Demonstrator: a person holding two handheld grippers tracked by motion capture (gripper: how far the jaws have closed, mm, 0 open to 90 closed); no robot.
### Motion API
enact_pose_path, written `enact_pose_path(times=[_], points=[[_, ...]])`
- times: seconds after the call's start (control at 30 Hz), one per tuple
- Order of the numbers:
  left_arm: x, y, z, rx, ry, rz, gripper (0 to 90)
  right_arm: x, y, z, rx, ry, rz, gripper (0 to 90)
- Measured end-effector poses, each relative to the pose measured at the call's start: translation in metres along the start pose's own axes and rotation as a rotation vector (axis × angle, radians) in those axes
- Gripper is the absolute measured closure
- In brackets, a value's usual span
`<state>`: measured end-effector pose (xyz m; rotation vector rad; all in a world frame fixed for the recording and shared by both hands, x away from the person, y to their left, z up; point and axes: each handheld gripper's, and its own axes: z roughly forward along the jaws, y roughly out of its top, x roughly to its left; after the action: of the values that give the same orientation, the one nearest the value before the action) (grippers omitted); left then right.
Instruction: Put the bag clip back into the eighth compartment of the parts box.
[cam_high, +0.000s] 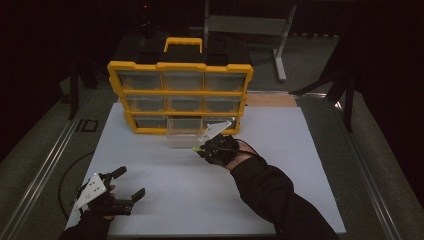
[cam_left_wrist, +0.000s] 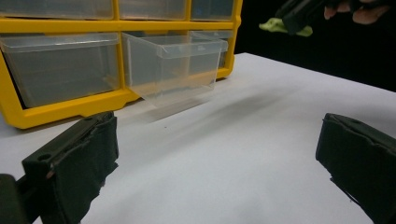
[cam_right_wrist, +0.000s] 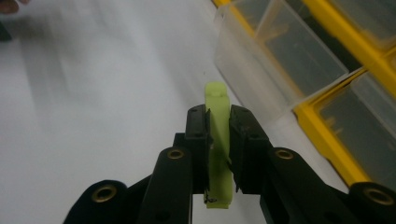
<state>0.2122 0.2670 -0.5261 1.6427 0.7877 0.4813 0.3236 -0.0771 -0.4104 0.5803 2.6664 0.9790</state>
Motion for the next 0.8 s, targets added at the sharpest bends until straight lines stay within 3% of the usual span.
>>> enact_pose_path(times=[0.27, 0.8], points=[[0.0, 0.0, 0.0, 0.0, -0.002, -0.002, 0.0, -0.005, 0.015, -0.004, -0.018, -0.006, -0.012, 78.6], [0.0, 0.0, 0.0, 0.001, -0.006, -0.003, 0.0, -0.033, 0.048, -0.005, -0.016, -0.05, -0.028, 78.6]])
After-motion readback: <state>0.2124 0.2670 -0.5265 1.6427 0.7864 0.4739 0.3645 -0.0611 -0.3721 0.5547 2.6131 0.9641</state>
